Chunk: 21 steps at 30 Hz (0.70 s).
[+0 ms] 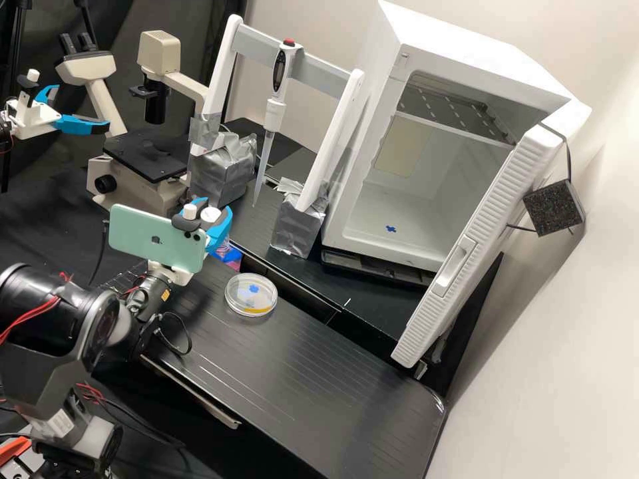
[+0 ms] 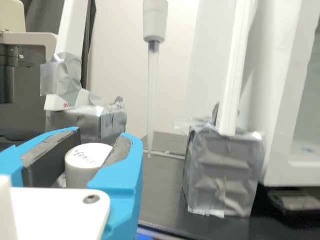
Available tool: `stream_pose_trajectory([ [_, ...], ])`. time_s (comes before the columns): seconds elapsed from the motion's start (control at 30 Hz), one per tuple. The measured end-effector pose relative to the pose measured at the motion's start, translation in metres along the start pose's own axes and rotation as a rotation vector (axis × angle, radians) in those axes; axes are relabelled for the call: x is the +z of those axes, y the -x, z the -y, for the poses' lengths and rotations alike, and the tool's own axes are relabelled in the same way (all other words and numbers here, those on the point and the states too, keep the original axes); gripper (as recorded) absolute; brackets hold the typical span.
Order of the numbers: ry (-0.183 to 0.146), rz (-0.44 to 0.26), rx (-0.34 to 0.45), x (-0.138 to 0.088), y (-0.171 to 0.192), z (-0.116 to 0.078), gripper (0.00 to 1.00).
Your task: Close the bottle
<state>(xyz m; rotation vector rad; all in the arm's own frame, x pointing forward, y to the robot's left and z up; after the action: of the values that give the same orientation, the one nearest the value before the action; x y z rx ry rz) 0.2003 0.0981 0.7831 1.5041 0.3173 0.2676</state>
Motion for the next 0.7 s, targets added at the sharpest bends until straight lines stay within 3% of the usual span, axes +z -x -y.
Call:
stream_pose_trajectory([
  [0.07, 0.015, 0.006, -0.003, 0.0, -0.005, 0.002, 0.0],
  [0.7, 0.024, 0.108, -0.098, 0.018, -0.028, 0.025, 0.0],
])
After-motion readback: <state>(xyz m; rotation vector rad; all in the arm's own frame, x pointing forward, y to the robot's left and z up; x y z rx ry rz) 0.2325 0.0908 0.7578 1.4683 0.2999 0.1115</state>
